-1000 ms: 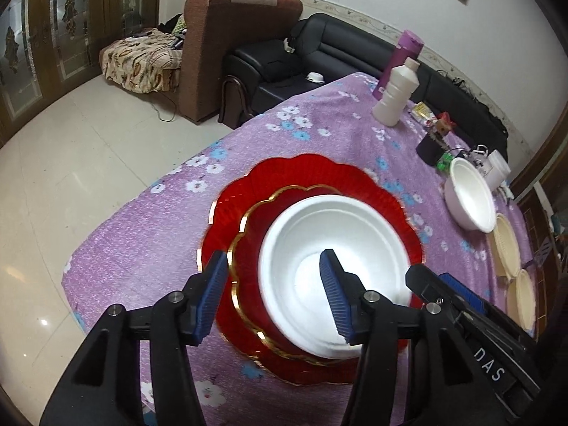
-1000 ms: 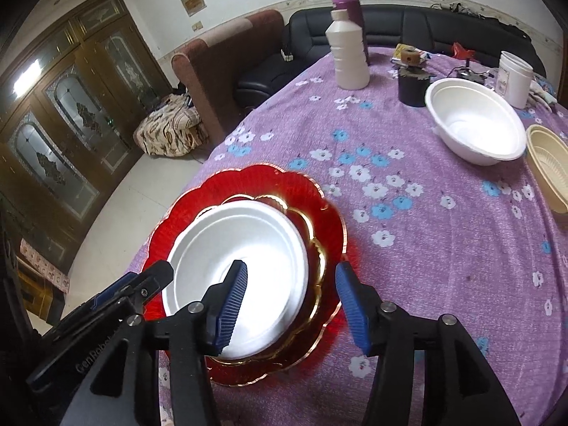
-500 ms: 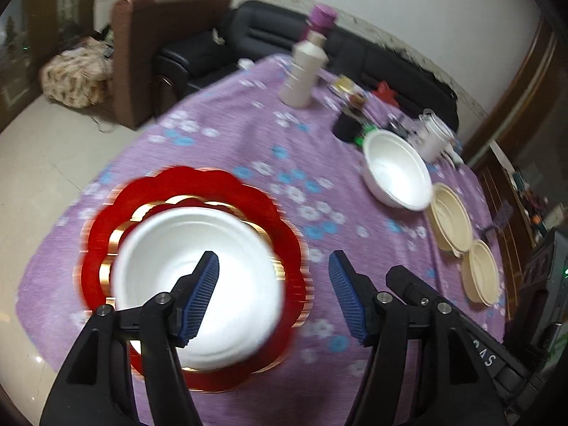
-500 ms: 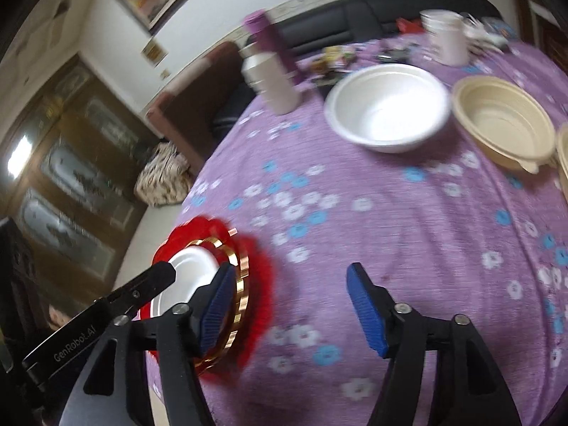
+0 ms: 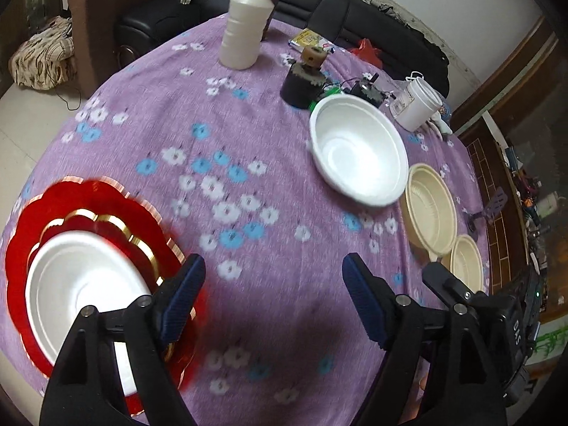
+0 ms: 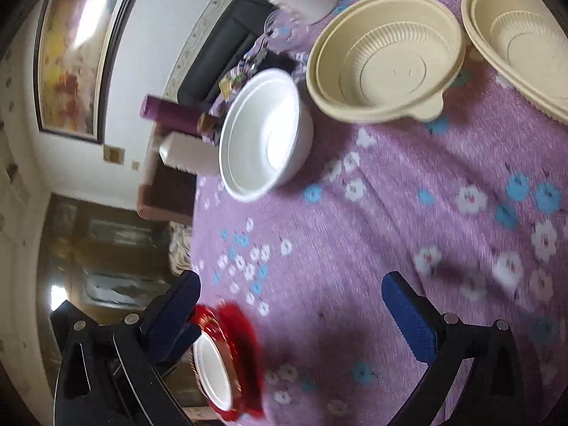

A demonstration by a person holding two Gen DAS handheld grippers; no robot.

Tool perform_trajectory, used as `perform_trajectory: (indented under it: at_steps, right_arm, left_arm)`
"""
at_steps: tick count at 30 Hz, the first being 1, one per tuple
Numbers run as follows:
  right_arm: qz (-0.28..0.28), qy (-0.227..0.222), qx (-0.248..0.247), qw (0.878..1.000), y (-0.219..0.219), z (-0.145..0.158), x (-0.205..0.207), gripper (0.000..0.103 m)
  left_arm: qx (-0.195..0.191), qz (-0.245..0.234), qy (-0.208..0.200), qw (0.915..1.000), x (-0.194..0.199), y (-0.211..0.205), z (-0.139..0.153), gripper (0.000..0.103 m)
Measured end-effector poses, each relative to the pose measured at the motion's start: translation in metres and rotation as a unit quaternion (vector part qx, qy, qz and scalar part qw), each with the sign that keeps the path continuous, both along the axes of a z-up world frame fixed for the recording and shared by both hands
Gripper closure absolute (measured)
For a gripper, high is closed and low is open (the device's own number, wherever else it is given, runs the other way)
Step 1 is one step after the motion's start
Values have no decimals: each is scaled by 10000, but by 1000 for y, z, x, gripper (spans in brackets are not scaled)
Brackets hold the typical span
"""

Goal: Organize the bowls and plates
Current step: 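Move both grippers to the second white foam bowl beside the motor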

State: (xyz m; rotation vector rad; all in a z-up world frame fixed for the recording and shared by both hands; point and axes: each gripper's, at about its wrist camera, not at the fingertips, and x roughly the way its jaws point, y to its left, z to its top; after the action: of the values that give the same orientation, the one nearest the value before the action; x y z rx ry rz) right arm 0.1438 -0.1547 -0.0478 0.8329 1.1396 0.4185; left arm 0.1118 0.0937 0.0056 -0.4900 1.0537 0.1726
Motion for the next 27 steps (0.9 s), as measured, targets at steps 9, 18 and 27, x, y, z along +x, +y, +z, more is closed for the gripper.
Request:
perform_trajectory:
  at_steps: [9,18,27]
  right_arm:
    - [-103,199,286,9993,1,-3,45,1]
    - [-140,157,440,9988,5,-11,84,4]
    - [-109,94,204,9997,17,-22,105,37]
  left_arm:
    - [-36,77,1,10000,61,-5,-5,23]
    - [-9,73,70,9999,105,-8,-20,23]
    - [197,101,73,9997,125,-14,-34,24]
